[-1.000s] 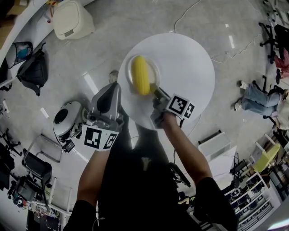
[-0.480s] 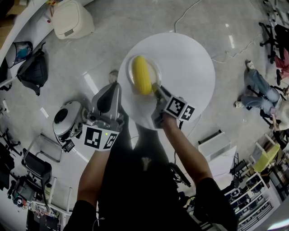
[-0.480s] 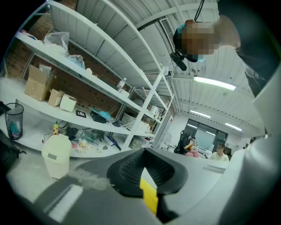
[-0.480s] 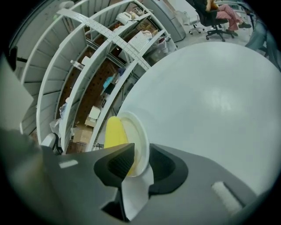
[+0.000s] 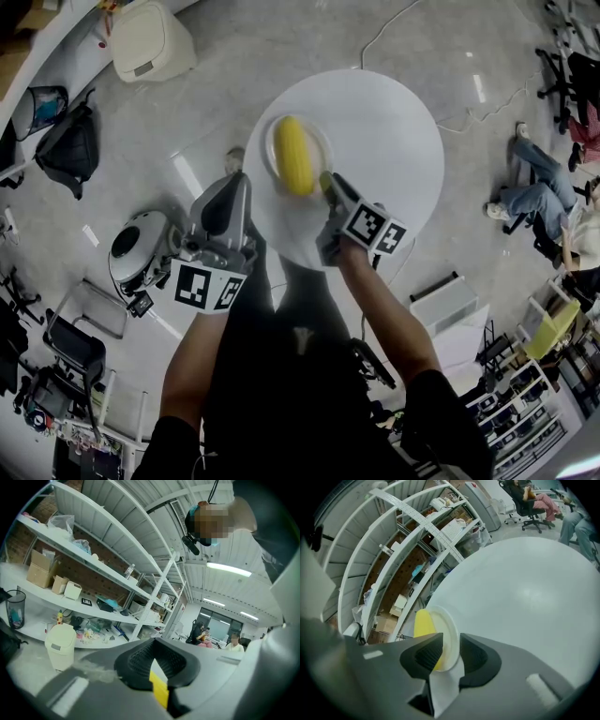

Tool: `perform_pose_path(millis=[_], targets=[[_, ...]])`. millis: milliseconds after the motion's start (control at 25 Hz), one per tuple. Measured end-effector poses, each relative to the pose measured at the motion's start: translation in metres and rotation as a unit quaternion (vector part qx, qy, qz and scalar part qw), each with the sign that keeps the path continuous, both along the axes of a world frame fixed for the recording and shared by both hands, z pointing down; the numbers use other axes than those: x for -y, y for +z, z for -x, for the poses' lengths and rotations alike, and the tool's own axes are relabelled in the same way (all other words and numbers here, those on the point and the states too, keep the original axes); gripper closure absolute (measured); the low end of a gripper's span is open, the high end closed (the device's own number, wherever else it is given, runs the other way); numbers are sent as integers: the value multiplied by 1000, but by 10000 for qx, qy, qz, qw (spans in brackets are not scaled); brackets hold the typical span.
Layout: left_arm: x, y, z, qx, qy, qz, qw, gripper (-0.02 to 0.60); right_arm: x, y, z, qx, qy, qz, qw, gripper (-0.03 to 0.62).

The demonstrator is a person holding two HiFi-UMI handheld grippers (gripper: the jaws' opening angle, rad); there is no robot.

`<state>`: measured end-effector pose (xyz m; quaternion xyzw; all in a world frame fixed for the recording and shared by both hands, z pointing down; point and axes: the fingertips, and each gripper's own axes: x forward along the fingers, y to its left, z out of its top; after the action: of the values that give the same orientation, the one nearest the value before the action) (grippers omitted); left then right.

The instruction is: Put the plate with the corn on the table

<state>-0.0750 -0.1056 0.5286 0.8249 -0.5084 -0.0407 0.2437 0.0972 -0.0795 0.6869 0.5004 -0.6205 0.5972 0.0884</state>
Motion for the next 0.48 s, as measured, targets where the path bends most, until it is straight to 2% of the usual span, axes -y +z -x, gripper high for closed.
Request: perform_pose_path(millis=[120, 480], targets=[[-3, -3, -3, 5, -6, -28, 10000, 578, -2, -3, -7, -127, -46, -60, 9999, 486], [-9, -13, -4, 36, -27, -94, 9999, 578, -3, -16, -10, -318, -188, -233, 9990, 583]])
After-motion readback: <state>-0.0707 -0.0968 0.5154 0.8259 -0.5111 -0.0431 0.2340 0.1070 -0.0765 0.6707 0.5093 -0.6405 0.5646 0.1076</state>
